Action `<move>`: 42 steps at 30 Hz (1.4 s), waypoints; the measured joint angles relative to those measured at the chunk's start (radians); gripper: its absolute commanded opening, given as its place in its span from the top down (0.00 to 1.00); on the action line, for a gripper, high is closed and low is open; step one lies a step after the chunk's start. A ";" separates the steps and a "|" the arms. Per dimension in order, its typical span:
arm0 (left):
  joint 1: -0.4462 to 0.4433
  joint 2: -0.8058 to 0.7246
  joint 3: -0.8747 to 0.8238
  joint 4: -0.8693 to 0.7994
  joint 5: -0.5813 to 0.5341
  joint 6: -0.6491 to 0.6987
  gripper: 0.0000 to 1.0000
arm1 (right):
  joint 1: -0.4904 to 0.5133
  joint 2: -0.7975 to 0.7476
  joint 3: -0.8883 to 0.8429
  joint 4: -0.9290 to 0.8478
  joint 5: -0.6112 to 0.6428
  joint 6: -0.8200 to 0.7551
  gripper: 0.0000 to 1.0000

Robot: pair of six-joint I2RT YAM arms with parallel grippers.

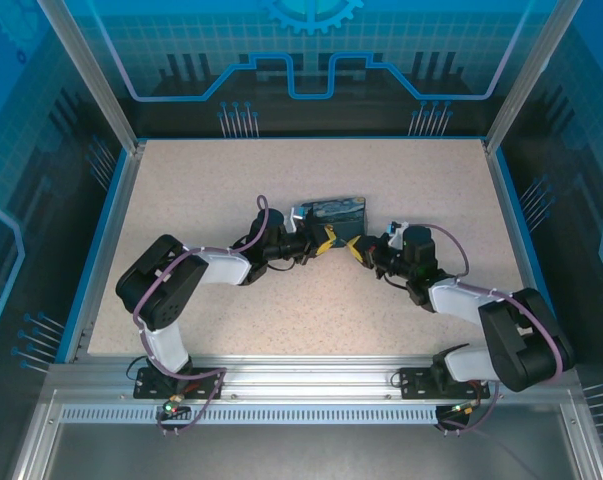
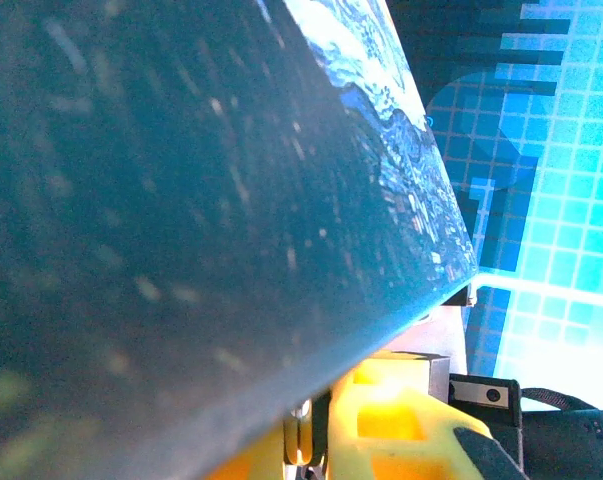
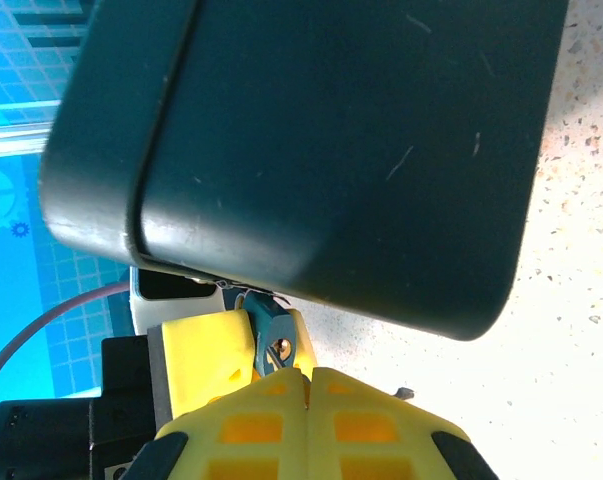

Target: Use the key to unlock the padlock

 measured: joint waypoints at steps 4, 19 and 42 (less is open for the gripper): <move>0.000 0.000 0.000 0.000 0.000 0.000 1.00 | 0.006 0.010 0.000 0.011 0.000 0.000 1.00; 0.000 0.000 0.000 0.000 0.000 0.000 1.00 | 0.014 0.040 0.010 0.022 0.015 0.003 1.00; 0.000 0.000 0.000 0.000 -0.031 -0.018 1.00 | 0.040 0.064 0.029 0.022 0.045 0.004 1.00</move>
